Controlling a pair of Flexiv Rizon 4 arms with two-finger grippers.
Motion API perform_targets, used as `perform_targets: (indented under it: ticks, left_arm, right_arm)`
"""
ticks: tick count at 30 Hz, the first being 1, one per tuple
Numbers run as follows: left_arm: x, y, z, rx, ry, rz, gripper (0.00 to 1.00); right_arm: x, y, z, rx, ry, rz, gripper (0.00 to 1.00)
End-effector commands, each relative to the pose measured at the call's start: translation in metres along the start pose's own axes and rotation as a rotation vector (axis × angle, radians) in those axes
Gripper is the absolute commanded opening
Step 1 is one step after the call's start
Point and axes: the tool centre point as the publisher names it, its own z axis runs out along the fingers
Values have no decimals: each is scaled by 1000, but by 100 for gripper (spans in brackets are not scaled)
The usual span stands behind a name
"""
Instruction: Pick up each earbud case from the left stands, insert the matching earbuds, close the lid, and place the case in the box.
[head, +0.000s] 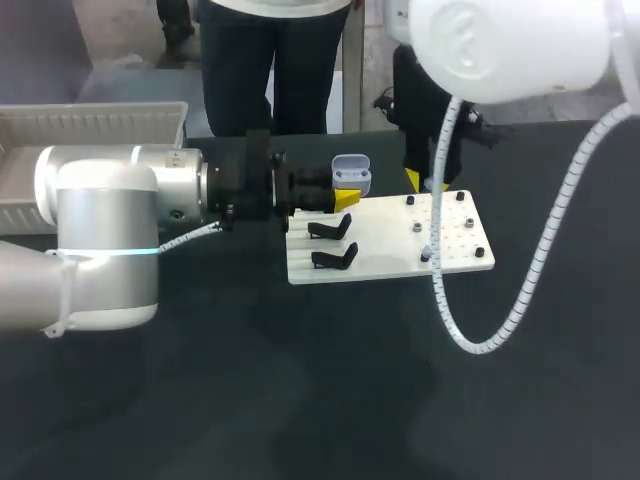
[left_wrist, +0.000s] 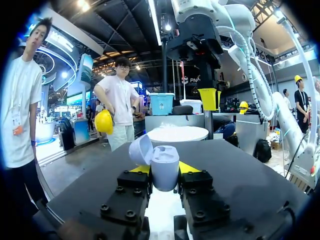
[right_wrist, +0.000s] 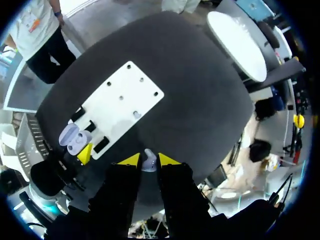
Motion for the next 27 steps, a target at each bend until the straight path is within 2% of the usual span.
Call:
perform_targets:
  ticks: [1,3,4,19,20,27]
  left_arm:
    - [1,-2,0,-8,-6,5,0]
    - [1,-2,0,-8,-6,5,0]
    - [1,-2,0,-8,-6,5,0]
    - [1,-2,0,-8,-6,5,0]
    - [1,-2,0,-8,-6,5,0]
    - [1,-2,0,-8,-6,5,0]
  right_arm:
    - [1,8,0,25,4,-16,0]
    - [1,9,1,17,-2,-40,0]
    - [1,9,1,20,1,-12,0]
    - [1,9,1,20,1,-12,0]
    - [3,12,2,14,19,-20,0]
    - [2,41,1,7,-47,-40,0]
